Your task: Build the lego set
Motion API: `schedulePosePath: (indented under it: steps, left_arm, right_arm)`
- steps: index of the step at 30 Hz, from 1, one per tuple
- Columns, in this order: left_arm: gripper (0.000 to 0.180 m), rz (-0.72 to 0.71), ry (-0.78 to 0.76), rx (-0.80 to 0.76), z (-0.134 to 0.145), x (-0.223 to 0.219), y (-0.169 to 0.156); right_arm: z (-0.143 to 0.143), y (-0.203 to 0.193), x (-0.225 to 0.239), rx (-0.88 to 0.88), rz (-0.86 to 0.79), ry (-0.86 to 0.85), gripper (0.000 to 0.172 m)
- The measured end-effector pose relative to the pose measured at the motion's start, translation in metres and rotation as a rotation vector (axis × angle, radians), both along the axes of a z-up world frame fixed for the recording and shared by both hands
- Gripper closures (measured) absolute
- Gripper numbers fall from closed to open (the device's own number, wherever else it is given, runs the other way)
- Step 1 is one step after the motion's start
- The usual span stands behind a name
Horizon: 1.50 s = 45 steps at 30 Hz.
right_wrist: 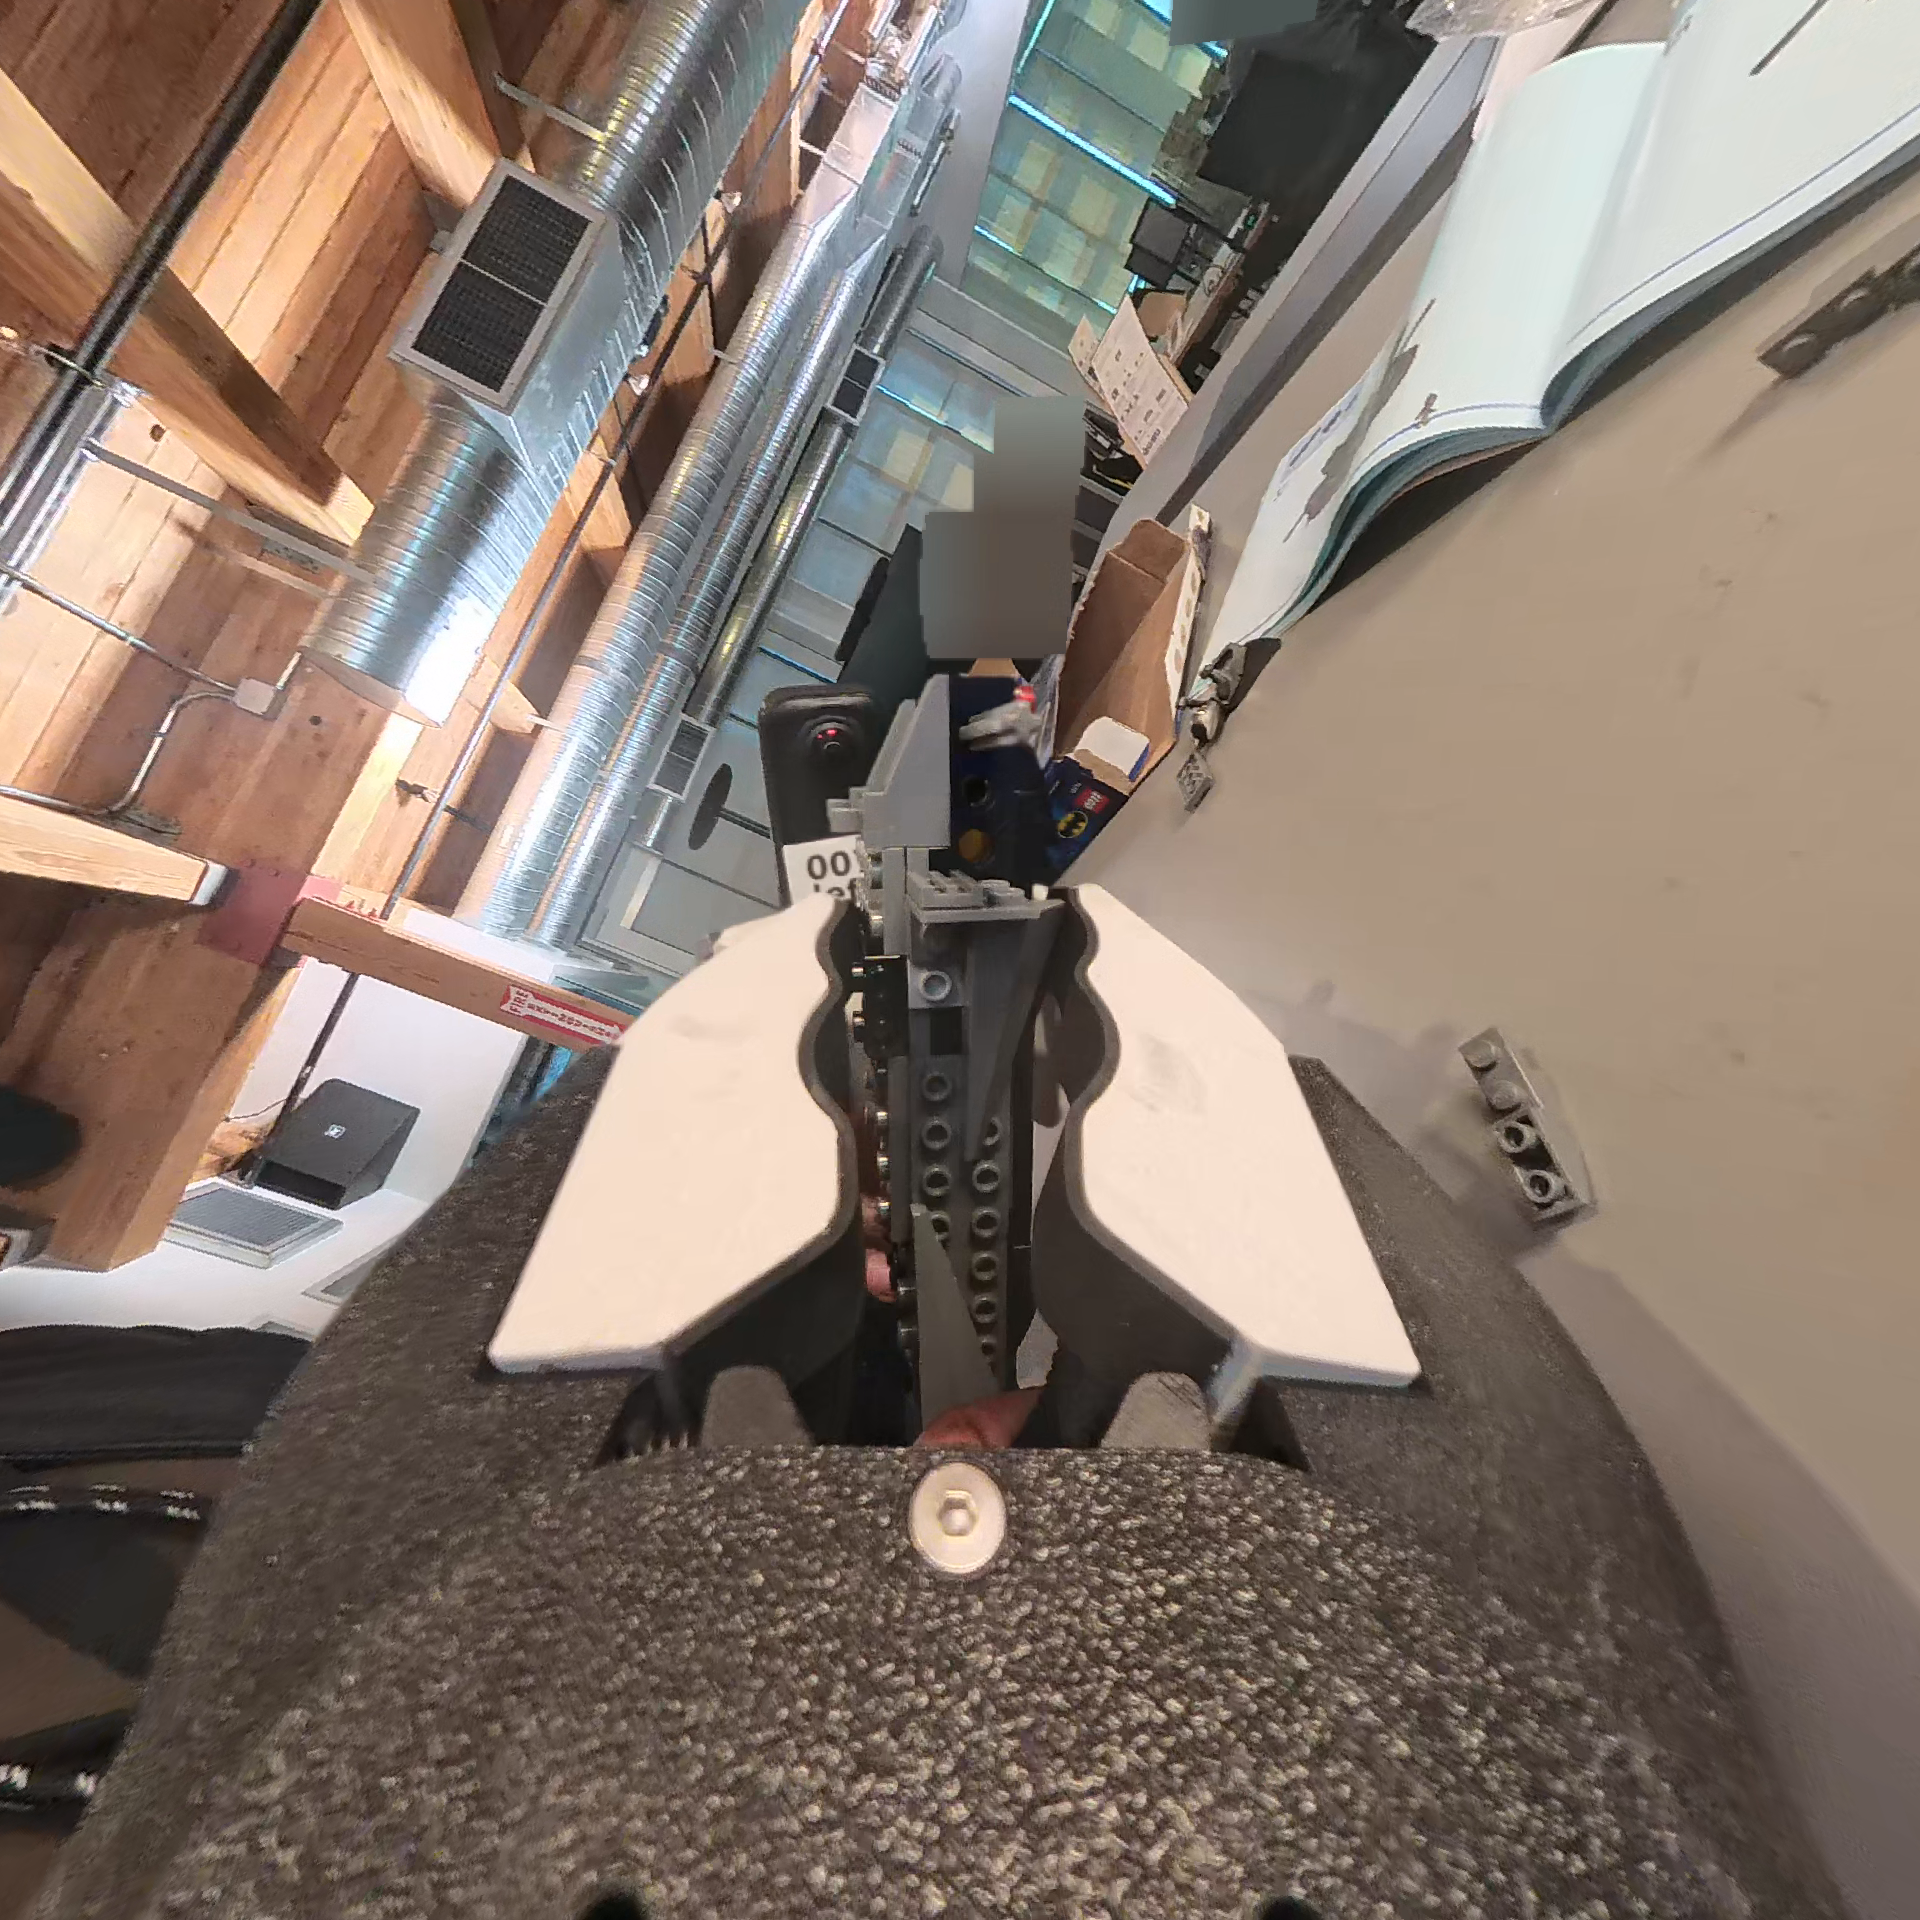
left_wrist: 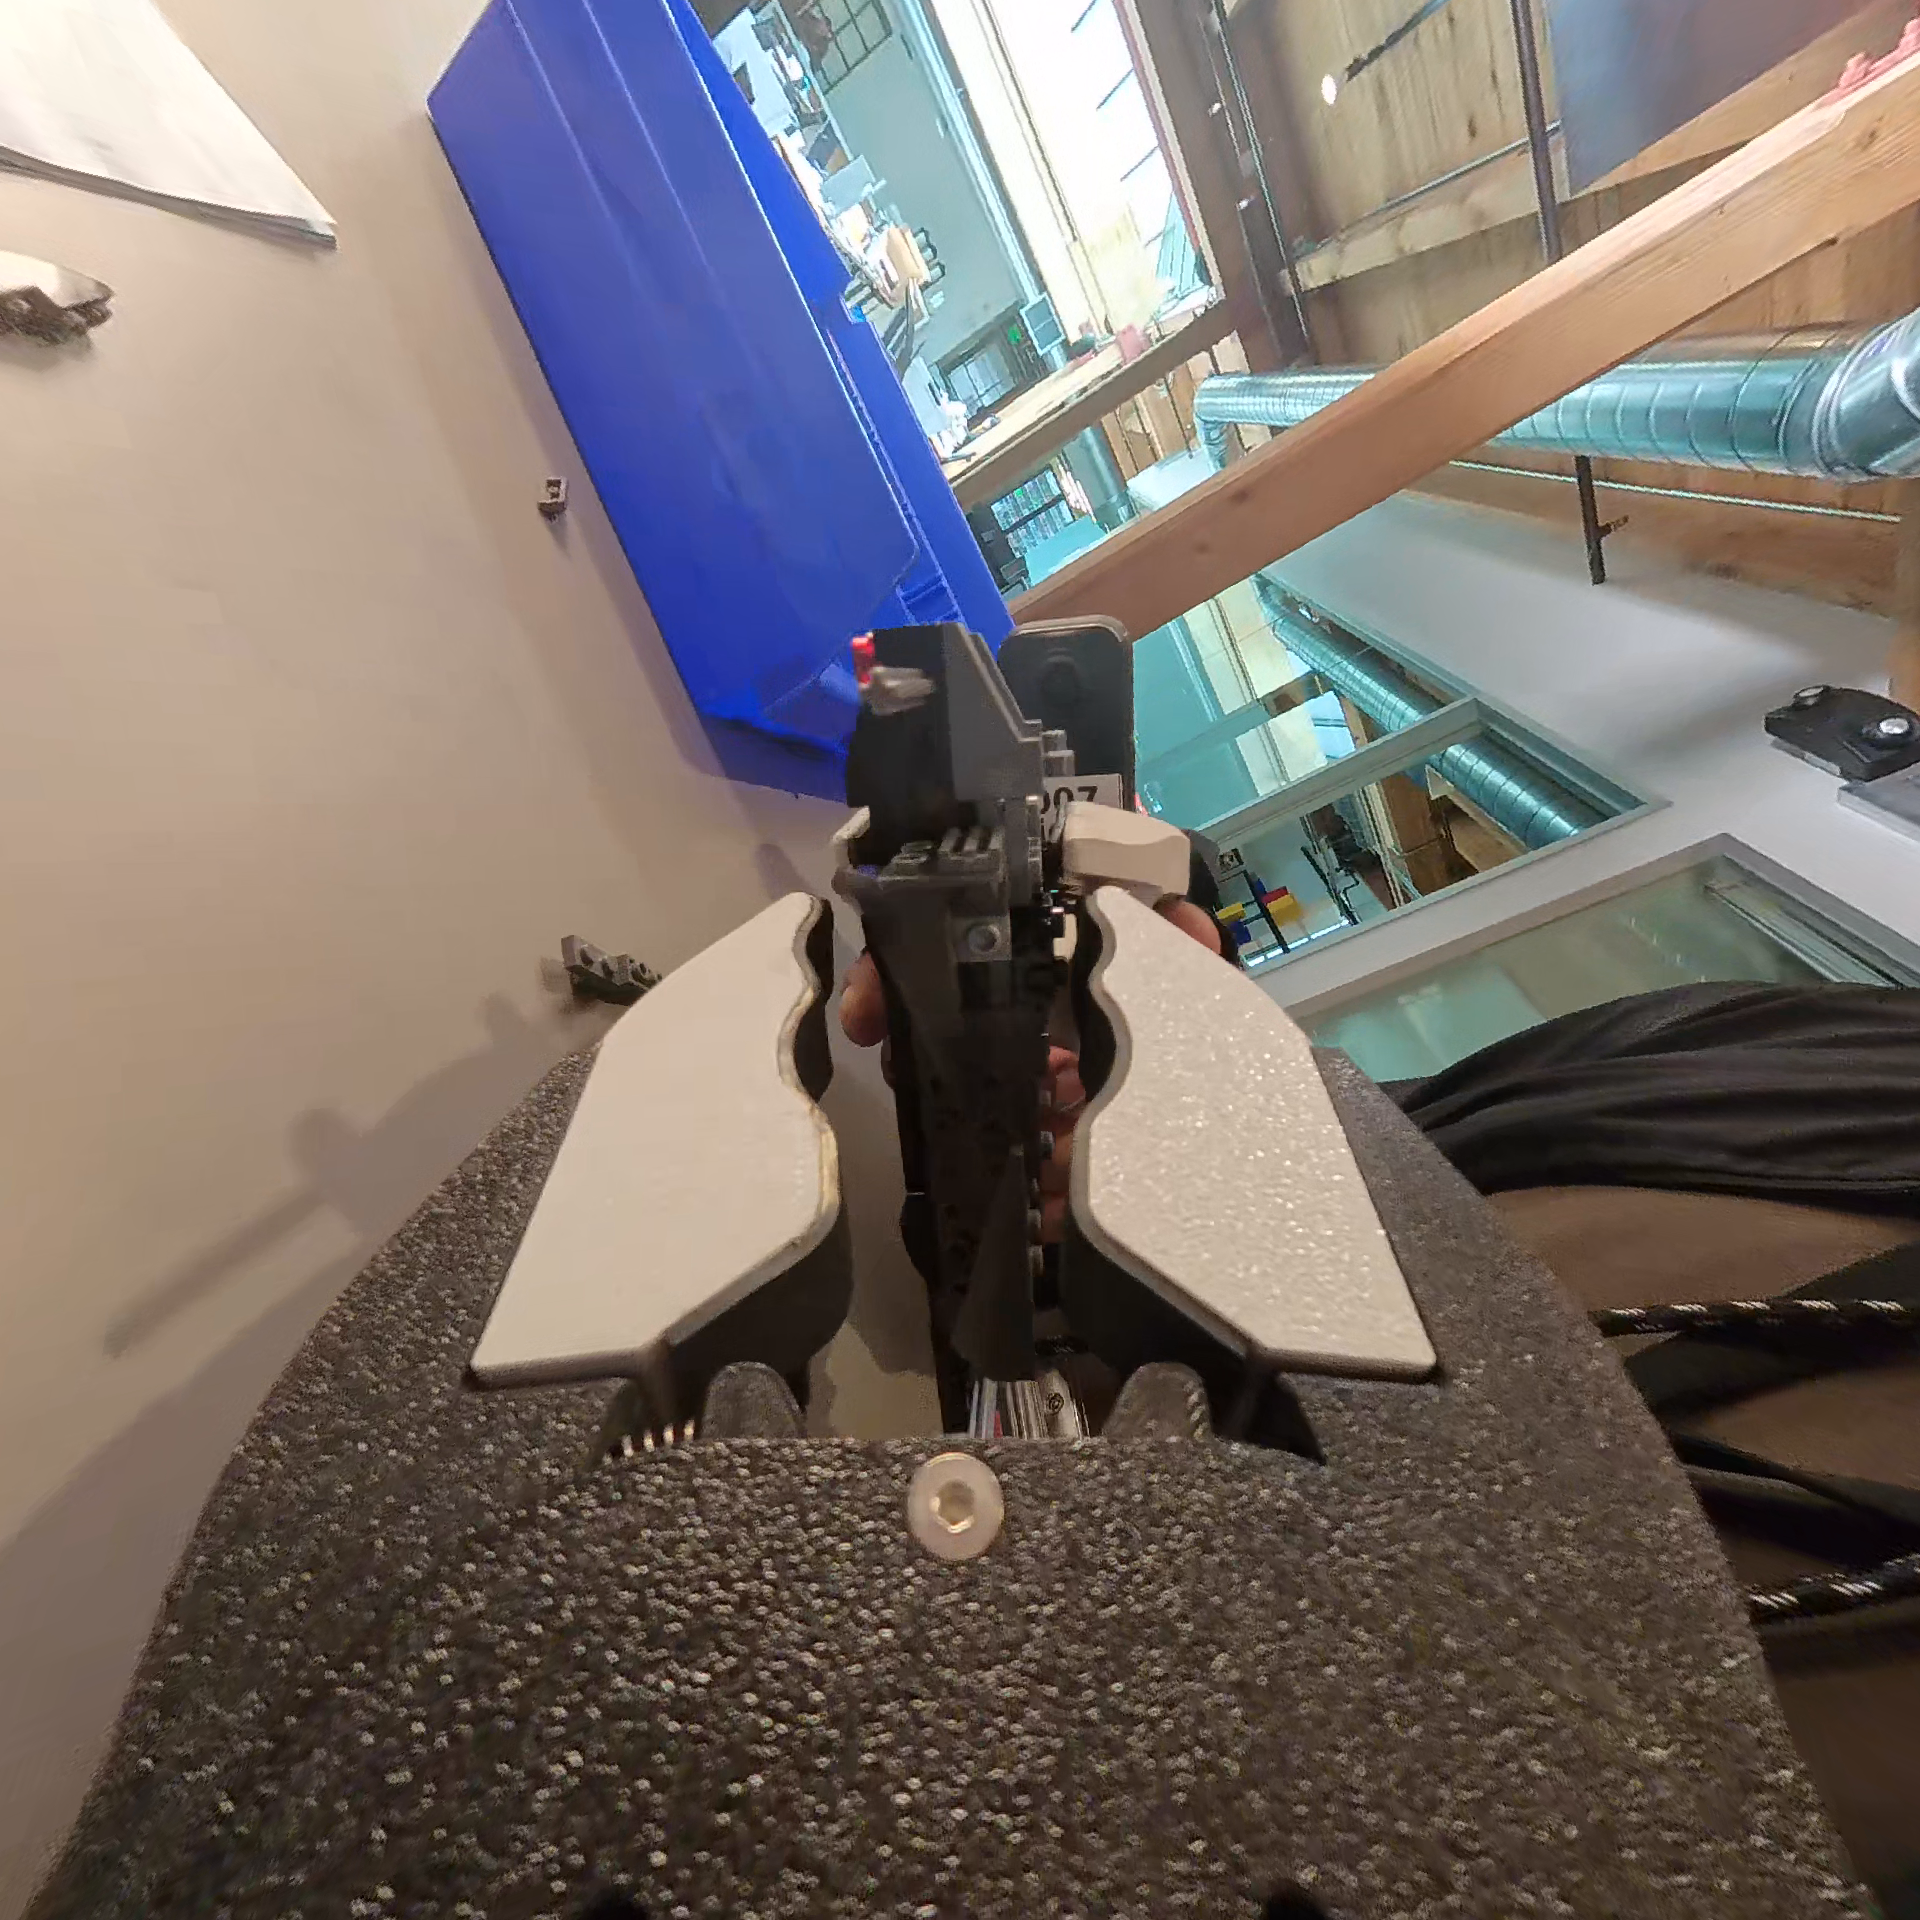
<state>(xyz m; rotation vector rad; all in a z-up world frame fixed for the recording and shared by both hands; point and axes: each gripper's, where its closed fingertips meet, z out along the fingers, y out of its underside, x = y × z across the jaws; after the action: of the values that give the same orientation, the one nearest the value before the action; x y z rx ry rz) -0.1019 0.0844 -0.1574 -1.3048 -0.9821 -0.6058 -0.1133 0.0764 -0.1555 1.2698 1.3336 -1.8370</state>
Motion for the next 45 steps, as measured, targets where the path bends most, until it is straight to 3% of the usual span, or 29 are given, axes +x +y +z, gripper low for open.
schedulePosePath:
  steps: [2, 8, 11, 14, 23, 33, 38, 45]
  left_arm:
    - [0.144, -0.006, 0.016, 0.027, 0.004, 0.001, 0.001]
    - [0.144, 0.019, 0.078, 0.021, 0.010, 0.003, 0.000]
    - [0.145, 0.050, 0.103, -0.021, 0.007, 0.001, -0.001]
    - [0.145, 0.048, 0.135, -0.023, 0.010, 0.005, 0.000]
    - [0.133, -0.024, 0.231, -0.222, 0.007, 0.009, 0.000]
    - [0.142, -0.151, 0.338, -0.350, 0.007, 0.017, 0.001]
    - [0.142, -0.190, 0.337, -0.395, 0.007, 0.019, -0.002]
    - [0.145, -0.171, 0.263, -0.328, 0.007, 0.019, -0.003]
  right_arm:
    - [0.002, -0.002, 0.002, -0.012, 0.009, 0.005, 0.136]
    - [0.007, -0.003, 0.003, -0.029, 0.030, 0.033, 0.135]
    - [0.006, -0.001, 0.003, -0.007, 0.031, 0.047, 0.123]
    - [0.005, 0.002, 0.004, 0.003, 0.044, 0.072, 0.136]
    - [0.008, 0.004, 0.013, -0.024, 0.111, 0.095, 0.140]
    - [0.010, -0.002, 0.025, -0.035, 0.225, 0.090, 0.140]
    - [0.011, -0.003, 0.026, -0.011, 0.251, 0.108, 0.140]
    - [0.011, -0.005, 0.024, 0.015, 0.235, 0.139, 0.140]
